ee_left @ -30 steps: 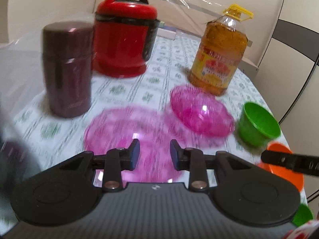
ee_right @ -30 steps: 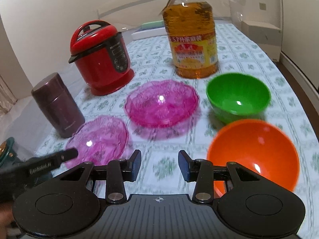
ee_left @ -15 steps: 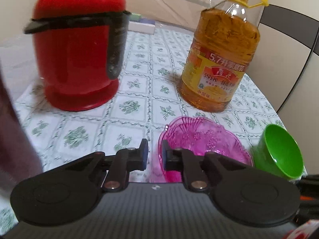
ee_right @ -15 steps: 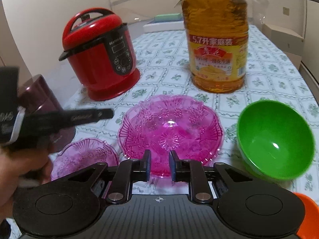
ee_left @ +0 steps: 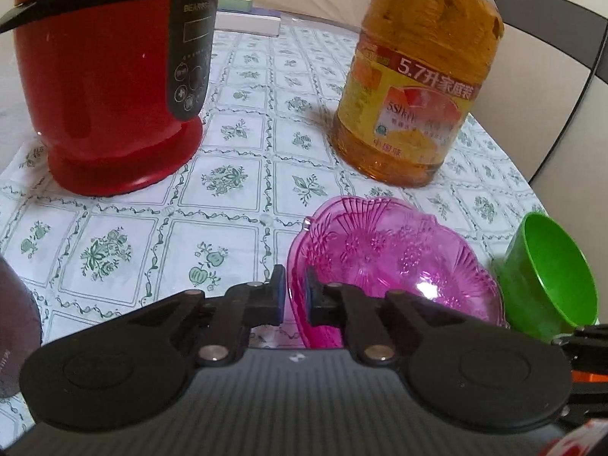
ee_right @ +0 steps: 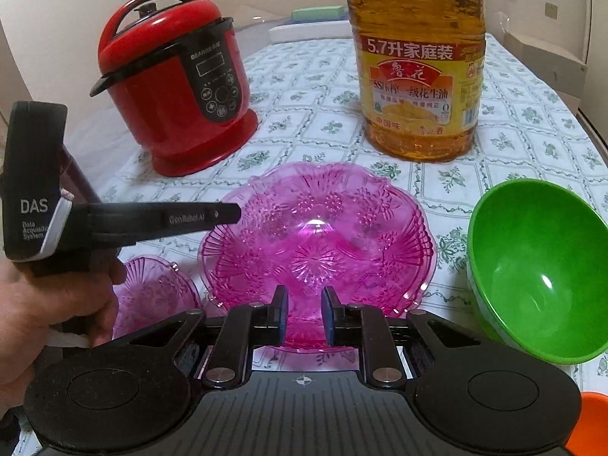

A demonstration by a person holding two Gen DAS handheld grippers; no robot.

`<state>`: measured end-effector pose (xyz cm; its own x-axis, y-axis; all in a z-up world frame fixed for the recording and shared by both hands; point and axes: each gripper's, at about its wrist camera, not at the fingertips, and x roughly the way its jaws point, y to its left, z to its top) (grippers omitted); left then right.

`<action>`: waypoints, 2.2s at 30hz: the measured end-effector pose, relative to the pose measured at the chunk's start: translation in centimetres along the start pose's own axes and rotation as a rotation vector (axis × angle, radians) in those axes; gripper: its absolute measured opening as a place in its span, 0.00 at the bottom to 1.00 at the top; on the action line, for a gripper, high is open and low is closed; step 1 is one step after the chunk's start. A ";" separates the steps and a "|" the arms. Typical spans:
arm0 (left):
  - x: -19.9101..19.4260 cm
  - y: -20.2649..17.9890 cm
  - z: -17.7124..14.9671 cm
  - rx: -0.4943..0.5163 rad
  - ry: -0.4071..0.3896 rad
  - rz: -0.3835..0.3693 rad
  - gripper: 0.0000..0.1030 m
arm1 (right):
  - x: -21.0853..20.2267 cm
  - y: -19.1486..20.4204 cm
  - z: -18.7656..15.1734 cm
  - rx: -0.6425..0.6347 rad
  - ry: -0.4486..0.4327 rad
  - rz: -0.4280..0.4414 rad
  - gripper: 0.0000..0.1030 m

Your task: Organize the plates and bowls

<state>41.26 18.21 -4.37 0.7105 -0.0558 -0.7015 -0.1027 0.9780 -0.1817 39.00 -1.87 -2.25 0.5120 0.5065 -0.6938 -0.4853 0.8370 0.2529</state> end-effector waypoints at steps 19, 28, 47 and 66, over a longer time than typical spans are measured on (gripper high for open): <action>-1.3 0.2 -0.4 -0.018 -0.063 0.005 0.07 | -0.4 -0.7 0.1 0.019 -0.023 -0.017 0.19; -5.7 0.2 -1.4 -0.068 -0.092 0.006 0.07 | -2.0 -1.7 -0.5 0.071 -0.021 -0.033 0.19; -17.7 -1.8 -11.2 -0.165 -0.060 0.116 0.42 | -11.2 0.7 -7.4 0.150 -0.033 -0.108 0.43; -23.9 1.8 -15.3 -0.264 -0.112 0.275 0.60 | -14.0 5.3 -11.2 0.144 -0.052 -0.081 0.43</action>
<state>13.46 18.21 1.50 0.7014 0.2374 -0.6720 -0.4648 0.8672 -0.1787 21.36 -6.80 1.26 0.5834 0.4428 -0.6808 -0.3361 0.8948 0.2939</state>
